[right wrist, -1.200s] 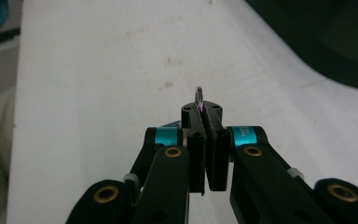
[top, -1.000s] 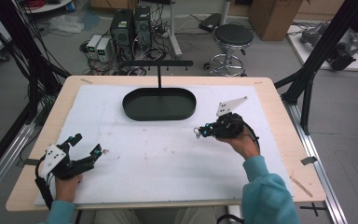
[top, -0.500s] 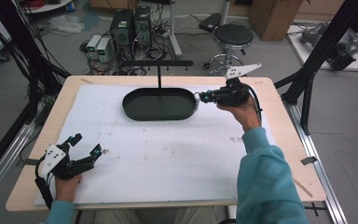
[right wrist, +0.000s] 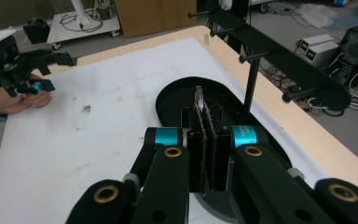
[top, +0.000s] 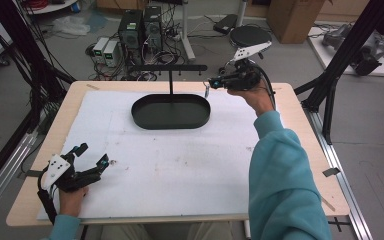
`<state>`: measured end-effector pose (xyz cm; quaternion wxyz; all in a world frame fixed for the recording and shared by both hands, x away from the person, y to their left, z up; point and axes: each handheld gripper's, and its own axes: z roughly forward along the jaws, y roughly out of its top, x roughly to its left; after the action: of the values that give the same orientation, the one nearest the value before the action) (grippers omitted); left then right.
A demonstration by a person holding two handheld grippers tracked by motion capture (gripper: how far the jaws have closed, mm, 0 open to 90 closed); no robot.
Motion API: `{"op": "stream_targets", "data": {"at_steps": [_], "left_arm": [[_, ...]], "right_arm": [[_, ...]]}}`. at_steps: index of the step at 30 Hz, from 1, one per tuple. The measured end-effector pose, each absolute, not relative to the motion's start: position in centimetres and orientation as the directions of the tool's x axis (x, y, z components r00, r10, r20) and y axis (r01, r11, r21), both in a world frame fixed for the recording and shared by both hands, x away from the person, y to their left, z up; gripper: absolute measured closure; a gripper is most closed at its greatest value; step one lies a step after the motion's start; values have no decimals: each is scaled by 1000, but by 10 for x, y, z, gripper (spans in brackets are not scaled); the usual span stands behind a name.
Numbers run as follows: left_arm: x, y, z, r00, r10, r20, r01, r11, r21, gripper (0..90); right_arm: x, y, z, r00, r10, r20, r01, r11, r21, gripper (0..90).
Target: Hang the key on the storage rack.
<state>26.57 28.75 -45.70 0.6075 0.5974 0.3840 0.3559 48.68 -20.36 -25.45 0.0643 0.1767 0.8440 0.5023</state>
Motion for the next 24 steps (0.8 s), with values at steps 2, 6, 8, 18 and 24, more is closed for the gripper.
{"op": "stream_targets", "data": {"at_steps": [2, 6, 8, 18, 24], "left_arm": [[266, 287, -457, 452, 891, -42, 25, 34, 999, 149], [266, 287, -457, 453, 891, -43, 27, 35, 999, 149], [266, 287, -457, 453, 891, -44, 29, 34, 999, 149], [266, 288, -457, 452, 891, -45, 33, 34, 999, 149], [266, 287, -457, 451, 891, -47, 34, 35, 999, 149]], "right_arm": [[493, -199, -251, -926, 373, 56, 235, 456, 858, 895], [505, -192, -245, -925, 375, 51, 243, 484, 841, 895], [510, -187, -241, -928, 371, 42, 235, 494, 837, 894], [535, -169, -232, -929, 369, 15, 240, 572, 784, 894], [545, -166, -237, -920, 392, 30, 276, 590, 759, 894]]}}
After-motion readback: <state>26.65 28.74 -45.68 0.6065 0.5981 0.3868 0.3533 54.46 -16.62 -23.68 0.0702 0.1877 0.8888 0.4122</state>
